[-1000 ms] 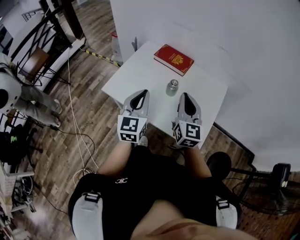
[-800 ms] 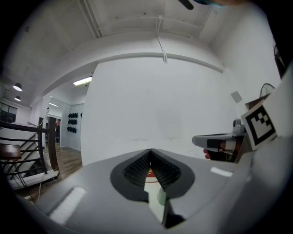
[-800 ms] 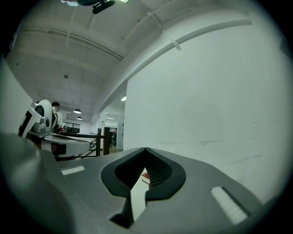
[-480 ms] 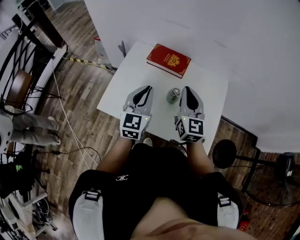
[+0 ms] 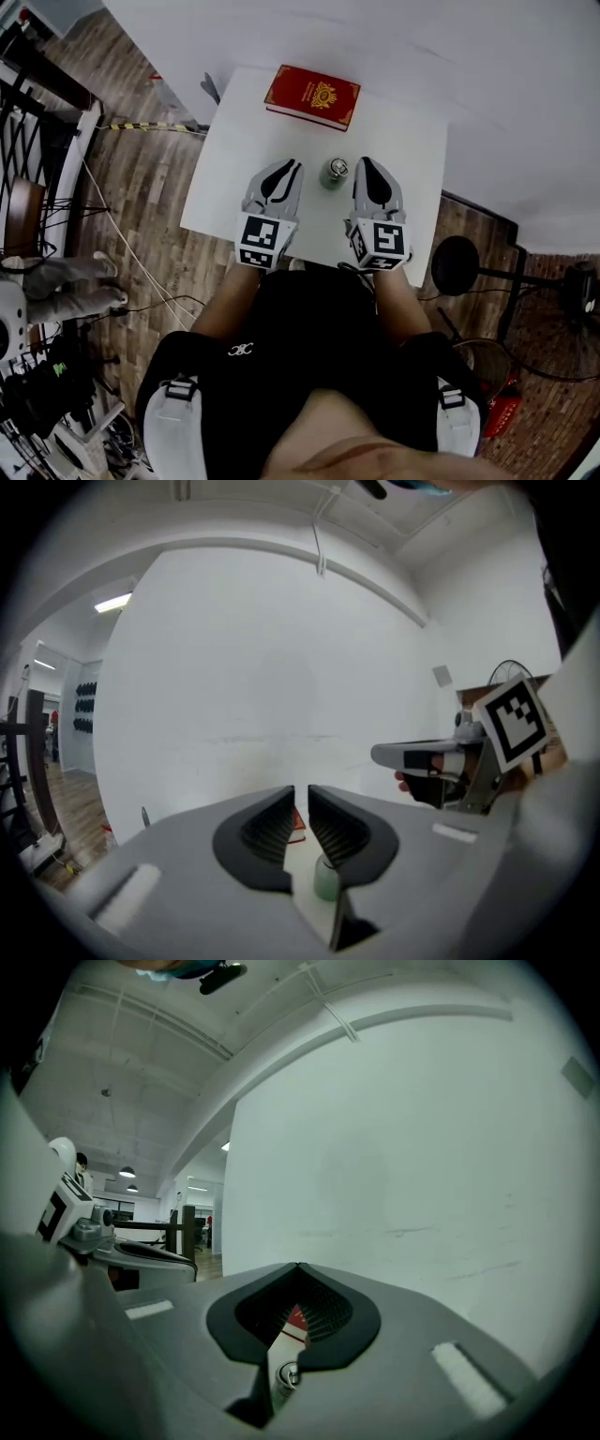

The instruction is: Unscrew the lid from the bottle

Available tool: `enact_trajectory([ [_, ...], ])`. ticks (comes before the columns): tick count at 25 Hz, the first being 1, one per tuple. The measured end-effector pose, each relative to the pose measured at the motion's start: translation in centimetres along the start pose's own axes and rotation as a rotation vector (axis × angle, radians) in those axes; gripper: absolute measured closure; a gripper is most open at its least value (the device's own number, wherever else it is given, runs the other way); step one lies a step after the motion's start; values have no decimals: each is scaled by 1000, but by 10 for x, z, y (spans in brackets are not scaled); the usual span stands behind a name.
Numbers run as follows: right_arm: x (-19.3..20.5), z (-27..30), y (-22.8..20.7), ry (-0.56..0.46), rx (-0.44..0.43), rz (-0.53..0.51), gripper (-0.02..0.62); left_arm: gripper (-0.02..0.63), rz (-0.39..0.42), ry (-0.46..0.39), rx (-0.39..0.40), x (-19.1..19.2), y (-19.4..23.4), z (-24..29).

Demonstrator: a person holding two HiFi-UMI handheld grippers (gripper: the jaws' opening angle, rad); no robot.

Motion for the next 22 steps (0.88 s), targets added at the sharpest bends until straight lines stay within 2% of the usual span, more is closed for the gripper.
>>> enact_trajectory([
  [6,16,17,-6,-4,-39,-1,594,549,13,10,33,9,3,26],
  [7,19,22,-6,-4,-63,4,580,548,16,16,42,12,3,31],
  [8,21,27,-5,-1,-87,8,527,540,15,22,55,14,4,36],
  [12,29,37,-4,43,-145,8,475,419,0,51,122,20,2,48],
  [16,47,41,-2,90,-217,37,443,365,-9,99,171,39,1,57],
  [22,77,41,2,165,-330,46,440,313,-9,180,247,75,-4,67],
])
Point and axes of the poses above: the fingertips, and each gripper's own axes: z forward along the fingers, y to its left, x out of its underside, the point moved 4 cm from there along -z, backward along the fingers, and after that the axes turned 11 degrees about -z, right-handed, at the moved point
